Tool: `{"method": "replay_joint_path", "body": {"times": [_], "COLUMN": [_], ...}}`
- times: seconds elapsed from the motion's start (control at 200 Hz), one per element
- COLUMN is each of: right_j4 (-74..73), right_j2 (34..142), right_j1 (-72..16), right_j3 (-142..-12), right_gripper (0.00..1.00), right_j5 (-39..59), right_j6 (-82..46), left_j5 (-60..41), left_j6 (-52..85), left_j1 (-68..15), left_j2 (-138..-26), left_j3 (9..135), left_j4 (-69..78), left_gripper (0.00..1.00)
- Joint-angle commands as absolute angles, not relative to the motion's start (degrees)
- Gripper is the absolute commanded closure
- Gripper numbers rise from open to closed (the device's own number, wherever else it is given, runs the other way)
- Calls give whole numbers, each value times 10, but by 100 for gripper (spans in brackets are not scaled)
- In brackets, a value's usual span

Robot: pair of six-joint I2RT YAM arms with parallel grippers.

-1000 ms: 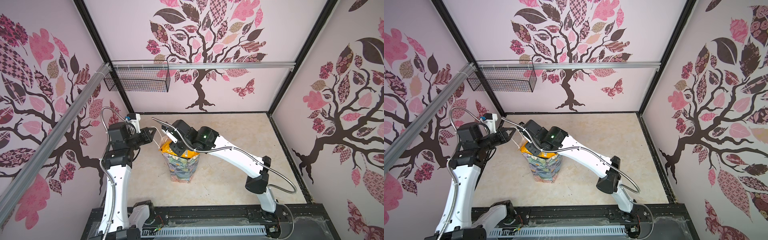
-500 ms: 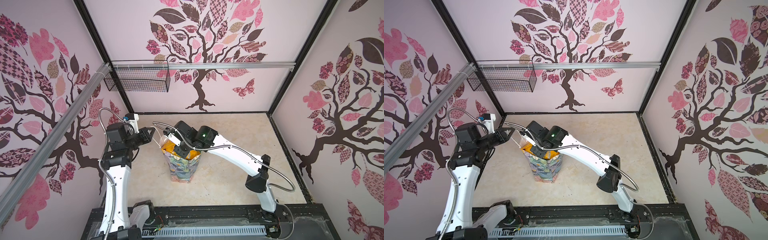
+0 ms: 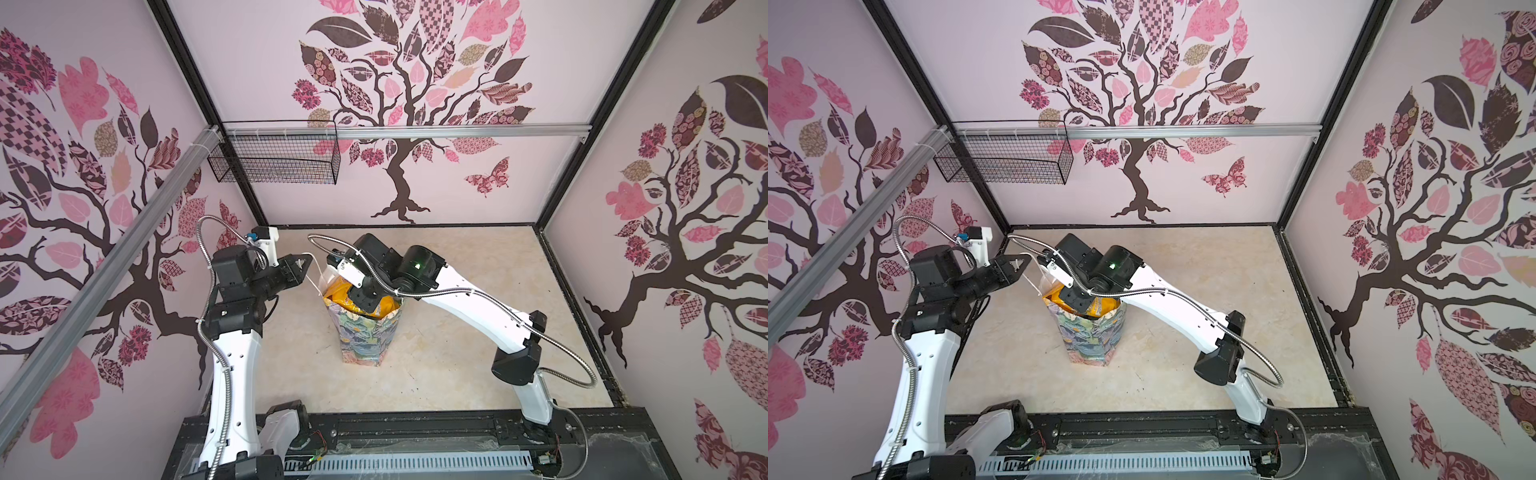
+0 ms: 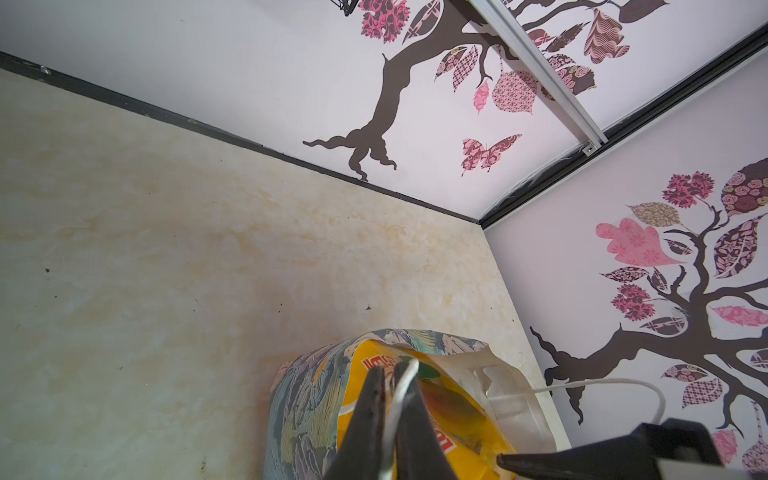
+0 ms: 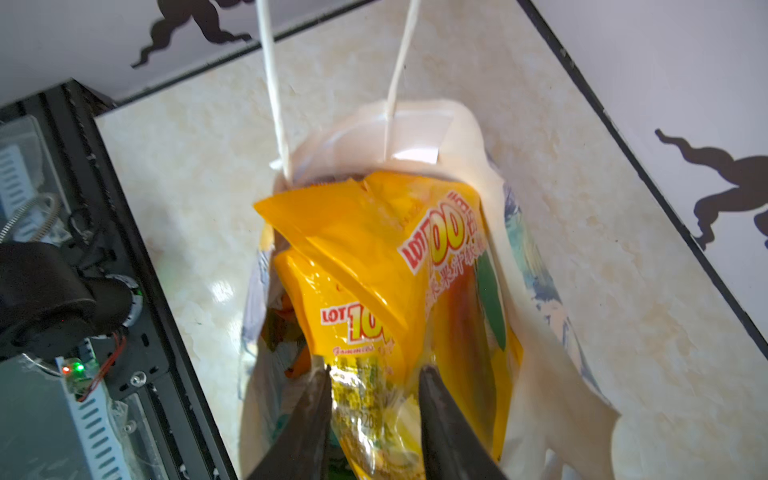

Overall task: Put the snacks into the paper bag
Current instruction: 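Lower the yellow packet into the bag and open the right gripper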

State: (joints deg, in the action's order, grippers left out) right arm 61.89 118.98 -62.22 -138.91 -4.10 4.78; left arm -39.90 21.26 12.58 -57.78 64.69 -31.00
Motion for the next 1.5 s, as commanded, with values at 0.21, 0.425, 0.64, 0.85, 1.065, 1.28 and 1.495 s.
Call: {"method": "replay_joint_path", "body": {"times": [0.21, 0.425, 0.64, 0.85, 1.065, 1.28, 1.495], "right_j4": [496, 498, 550, 604, 639, 672, 632], "right_j2": [1178, 1208, 1245, 1249, 1251, 1249, 1207], "right_j1": [-622, -596, -595, -597, -595, -585, -622], "right_j3": [-1362, -1368, -1383, -1352, -1339, -1336, -1461], "right_gripper": [66, 70, 73, 75, 75, 75, 60], "right_j5": [-31, -10, 72, 92, 10, -8, 14], "right_j6": [-10, -45, -16, 29, 44, 38, 6], "left_j5": [-414, -416, -419, -421, -432, -432, -334], "left_j6": [215, 217, 219, 219, 223, 214, 155], "left_j1": [130, 130, 130, 130, 130, 131, 130], "left_j2": [-573, -572, -572, -572, -572, -573, -596], "left_j3": [632, 630, 630, 632, 633, 640, 730], "left_j4": [-271, -270, -267, -266, -259, -271, -407], "left_gripper": [89, 89, 89, 89, 89, 88, 65]}}
